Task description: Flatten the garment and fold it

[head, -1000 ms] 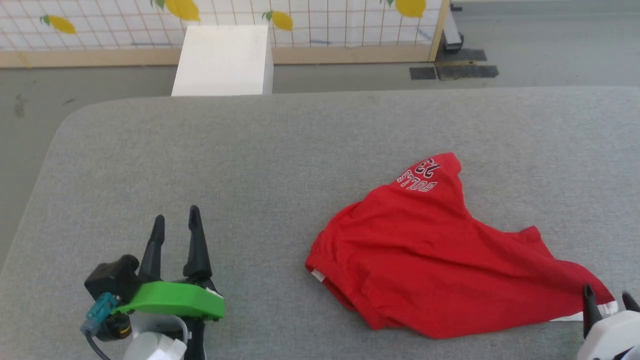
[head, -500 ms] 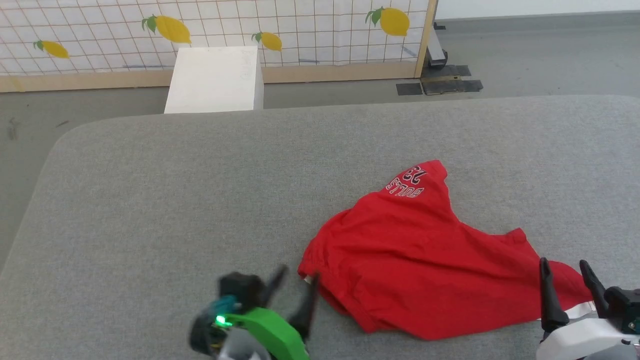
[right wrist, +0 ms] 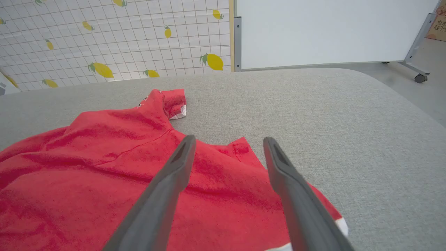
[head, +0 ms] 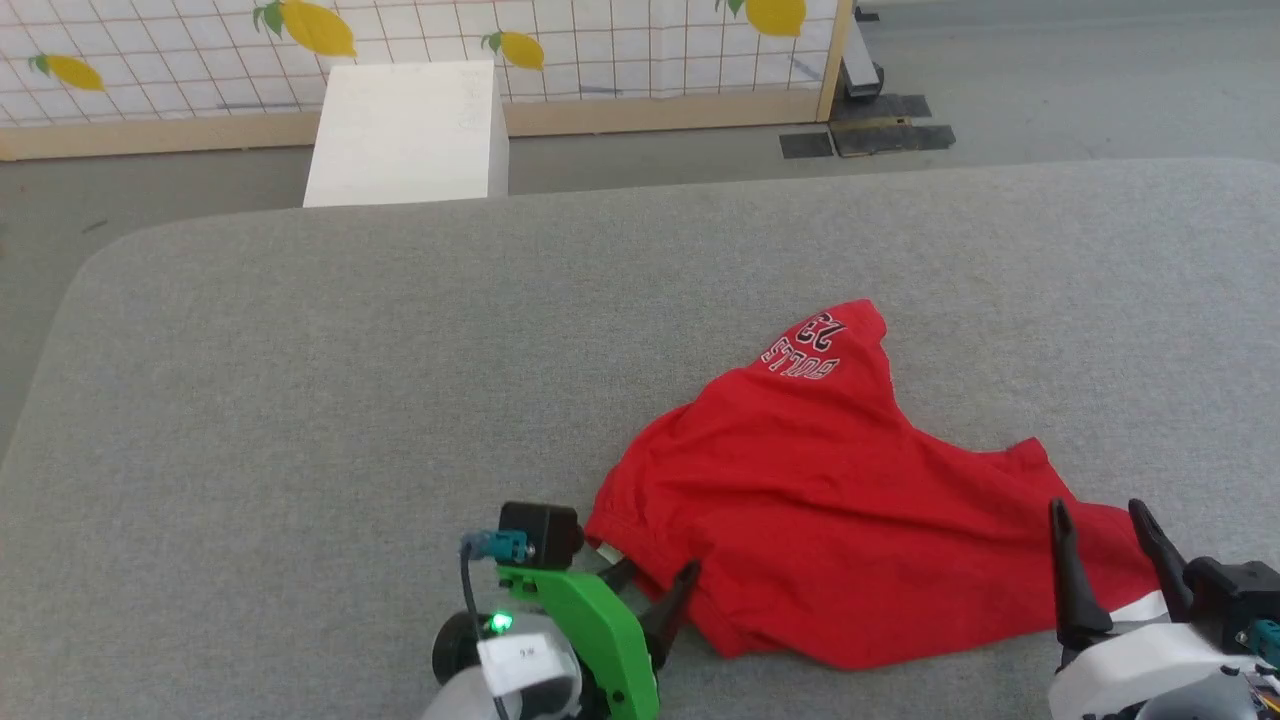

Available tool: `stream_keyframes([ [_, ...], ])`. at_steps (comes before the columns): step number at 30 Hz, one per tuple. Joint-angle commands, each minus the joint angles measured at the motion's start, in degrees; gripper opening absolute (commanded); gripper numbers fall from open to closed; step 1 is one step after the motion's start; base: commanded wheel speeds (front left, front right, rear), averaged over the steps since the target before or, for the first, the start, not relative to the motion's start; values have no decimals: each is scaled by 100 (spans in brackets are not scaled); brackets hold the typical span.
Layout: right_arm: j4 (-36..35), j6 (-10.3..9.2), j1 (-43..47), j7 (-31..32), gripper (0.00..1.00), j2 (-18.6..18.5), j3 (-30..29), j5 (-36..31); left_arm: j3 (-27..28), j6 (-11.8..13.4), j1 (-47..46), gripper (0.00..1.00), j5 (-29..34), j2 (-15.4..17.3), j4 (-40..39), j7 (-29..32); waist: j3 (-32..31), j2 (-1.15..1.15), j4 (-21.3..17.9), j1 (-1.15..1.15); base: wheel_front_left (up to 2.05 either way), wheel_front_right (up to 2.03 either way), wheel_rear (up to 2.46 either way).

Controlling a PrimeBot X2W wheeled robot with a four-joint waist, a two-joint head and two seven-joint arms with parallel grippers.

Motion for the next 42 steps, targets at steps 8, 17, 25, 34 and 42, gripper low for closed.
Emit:
stream_keyframes([
  [8, -316, -9, -224, -424, 100, -1, 415, -30, 3, 192, -514, 0, -56, 15, 297, 58, 183, 0, -104, 0, 0, 0, 0],
  [17, -565, -9, -416, -640, 100, -1, 702, -38, 409, 455, -1634, 0, 169, 226, 460, -184, 569, 0, -192, 0, 0, 0, 0],
  [25, -549, -9, -761, -647, 100, -1, 1020, 35, 1073, 845, -2929, 0, 260, 721, 1746, -415, 1099, 0, -483, 0, 0, 0, 0],
  [34, -344, -9, -933, -737, 100, -1, 1197, 89, 1296, 626, -3437, 100, 117, 894, 2827, -783, 1305, 0, -632, 0, 0, 0, 0],
  [42, -343, -9, -783, -653, 100, -1, 1072, -91, 1263, 107, -2435, 100, -50, 519, 2522, -2066, 779, 0, -327, 0, 0, 0, 0],
])
